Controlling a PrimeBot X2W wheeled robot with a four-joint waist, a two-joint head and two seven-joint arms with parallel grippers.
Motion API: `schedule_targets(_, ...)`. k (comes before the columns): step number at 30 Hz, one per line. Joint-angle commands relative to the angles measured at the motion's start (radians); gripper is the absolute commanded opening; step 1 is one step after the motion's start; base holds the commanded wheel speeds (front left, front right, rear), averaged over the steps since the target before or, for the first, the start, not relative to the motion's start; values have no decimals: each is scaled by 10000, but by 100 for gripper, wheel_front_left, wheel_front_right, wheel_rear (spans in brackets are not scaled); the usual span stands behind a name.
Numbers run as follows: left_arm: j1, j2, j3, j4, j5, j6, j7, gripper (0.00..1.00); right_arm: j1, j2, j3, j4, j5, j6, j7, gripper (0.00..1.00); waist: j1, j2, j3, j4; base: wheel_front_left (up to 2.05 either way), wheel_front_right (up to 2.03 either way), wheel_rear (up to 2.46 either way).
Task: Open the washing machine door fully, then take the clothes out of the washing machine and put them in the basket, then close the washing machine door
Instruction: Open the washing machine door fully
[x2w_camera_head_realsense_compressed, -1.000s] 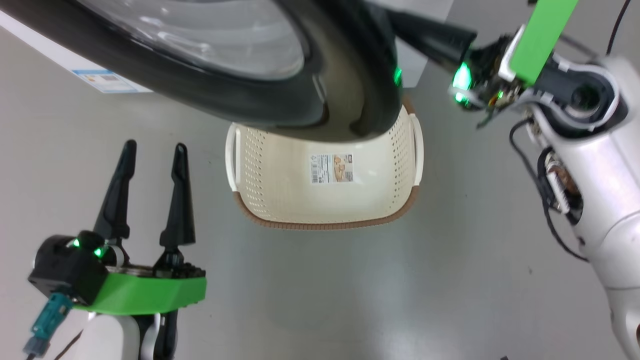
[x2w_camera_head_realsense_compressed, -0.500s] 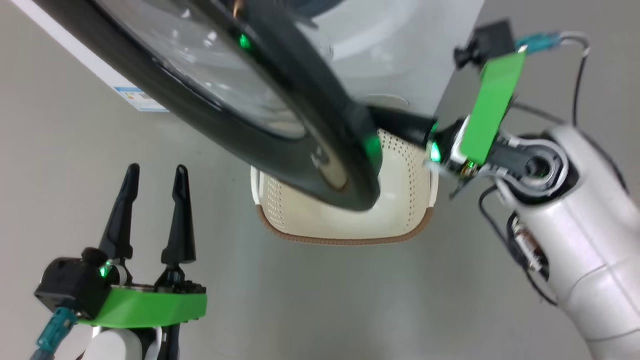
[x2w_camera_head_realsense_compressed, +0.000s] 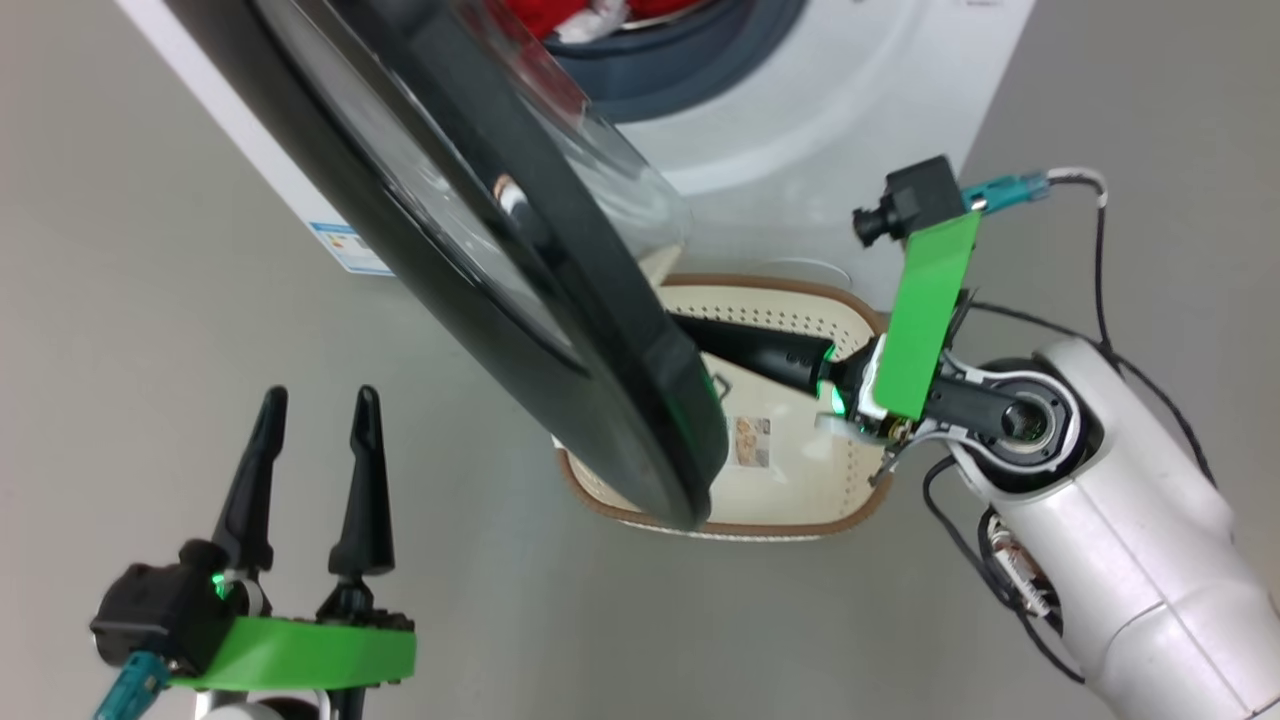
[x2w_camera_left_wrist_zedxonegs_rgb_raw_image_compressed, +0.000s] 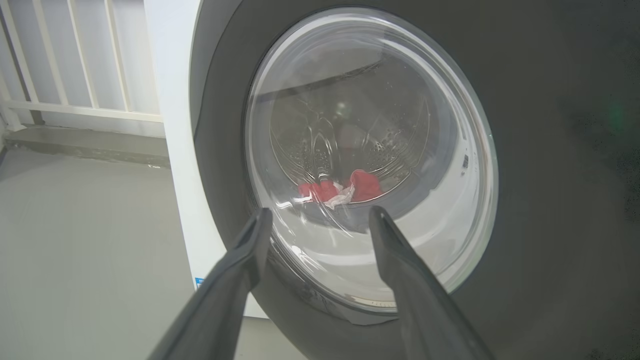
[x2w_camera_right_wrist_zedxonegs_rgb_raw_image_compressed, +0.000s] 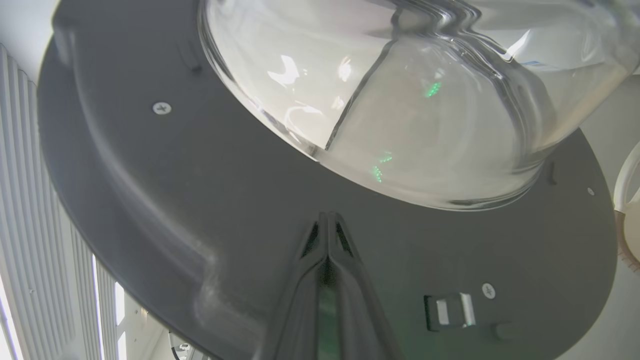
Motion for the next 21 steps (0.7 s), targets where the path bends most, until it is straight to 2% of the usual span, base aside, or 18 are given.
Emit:
schedule_targets(1,180,183,329,-171,-84,91,-49,100,251,367,179,-278,-111,54,129,0,0,0,-349,332,0,0,0)
schedule_targets(21,871,183,354,-48,-198,148,-49,100,783,904,1010,217,-299,54,154,0,0,0,-1354,1504,0,0,0)
